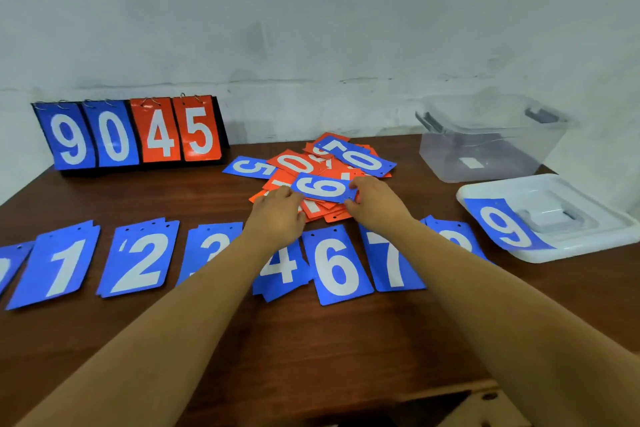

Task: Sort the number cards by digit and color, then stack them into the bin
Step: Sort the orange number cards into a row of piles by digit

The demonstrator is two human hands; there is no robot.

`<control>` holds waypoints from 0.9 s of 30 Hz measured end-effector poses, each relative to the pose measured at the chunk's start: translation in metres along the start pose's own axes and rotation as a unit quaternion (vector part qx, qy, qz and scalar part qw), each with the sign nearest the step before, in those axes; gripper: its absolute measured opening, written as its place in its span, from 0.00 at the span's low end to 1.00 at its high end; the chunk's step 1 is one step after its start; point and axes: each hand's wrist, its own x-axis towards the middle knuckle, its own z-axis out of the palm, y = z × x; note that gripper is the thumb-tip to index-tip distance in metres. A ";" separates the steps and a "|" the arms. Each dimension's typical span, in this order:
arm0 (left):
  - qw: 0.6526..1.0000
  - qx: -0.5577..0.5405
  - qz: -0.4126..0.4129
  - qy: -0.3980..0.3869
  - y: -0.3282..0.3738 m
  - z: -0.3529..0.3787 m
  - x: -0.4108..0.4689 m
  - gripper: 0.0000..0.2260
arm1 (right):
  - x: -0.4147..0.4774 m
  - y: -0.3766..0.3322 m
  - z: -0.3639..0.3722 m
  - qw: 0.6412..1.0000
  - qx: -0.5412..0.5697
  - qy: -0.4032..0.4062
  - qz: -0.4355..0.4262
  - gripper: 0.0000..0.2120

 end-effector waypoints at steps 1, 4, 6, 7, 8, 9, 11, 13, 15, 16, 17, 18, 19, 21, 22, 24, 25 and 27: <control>1.000 0.008 -0.002 -0.023 -0.001 0.003 0.005 0.21 | 0.008 -0.002 0.003 1.000 -0.003 -0.019 0.000 0.25; 0.999 0.022 0.003 -0.042 -0.006 0.015 0.014 0.20 | 0.025 -0.001 0.014 0.997 -0.026 -0.075 -0.005 0.26; 1.000 0.018 0.011 -0.018 -0.011 0.020 0.016 0.20 | 0.028 0.002 0.018 0.995 -0.065 -0.077 -0.025 0.21; 1.000 0.011 0.013 -0.010 -0.014 0.022 0.016 0.20 | 0.028 0.004 0.019 0.993 -0.091 -0.068 -0.041 0.18; 1.000 0.000 0.017 -0.003 -0.016 0.023 0.017 0.19 | 0.028 0.004 0.019 0.989 -0.120 -0.061 -0.060 0.16; 1.000 -0.012 0.022 0.002 -0.018 0.024 0.017 0.19 | 0.028 0.005 0.019 0.985 -0.146 -0.054 -0.076 0.14; 0.998 -0.043 0.030 0.037 -0.021 0.024 0.016 0.18 | 0.026 0.007 0.019 0.980 -0.176 -0.014 -0.091 0.13; 0.988 -0.105 0.017 0.115 -0.024 0.017 0.014 0.17 | 0.025 0.011 0.016 0.974 -0.167 0.097 -0.114 0.12; 0.953 -0.230 -0.050 0.189 -0.026 0.002 0.010 0.14 | 0.022 0.012 0.011 0.950 -0.132 0.242 -0.149 0.09; 0.915 -0.334 -0.110 0.198 -0.026 -0.008 0.009 0.15 | 0.021 0.011 0.009 0.935 -0.102 0.295 -0.168 0.08; 0.846 -0.468 -0.177 0.183 -0.026 -0.019 0.007 0.17 | 0.020 0.009 0.007 0.926 -0.072 0.316 -0.192 0.08; 0.758 -0.590 -0.239 0.143 -0.025 -0.030 0.004 0.20 | 0.018 0.006 0.006 0.926 -0.043 0.309 -0.213 0.08; 0.685 -0.665 -0.280 0.097 -0.026 -0.037 0.001 0.22 | 0.017 0.002 0.005 0.928 -0.017 0.294 -0.228 0.09; 0.648 -0.699 -0.301 0.030 -0.030 -0.041 -0.008 0.18 | 0.014 -0.005 0.006 0.929 0.016 0.274 -0.246 0.09; 0.664 -0.690 -0.289 0.007 -0.032 -0.040 -0.012 0.14 | 0.013 -0.008 0.008 0.928 0.025 0.275 -0.251 0.09; 0.683 -0.687 -0.244 -0.038 -0.038 -0.036 -0.023 0.09 | 0.012 -0.015 0.013 0.926 0.058 0.283 -0.244 0.09; 0.676 -0.696 -0.232 -0.066 -0.041 -0.034 -0.027 0.08 | 0.011 -0.019 0.015 0.925 0.082 0.285 -0.238 0.08; 0.673 -0.701 -0.213 -0.097 -0.044 -0.029 -0.031 0.10 | 0.011 -0.027 0.020 0.927 0.135 0.272 -0.221 0.09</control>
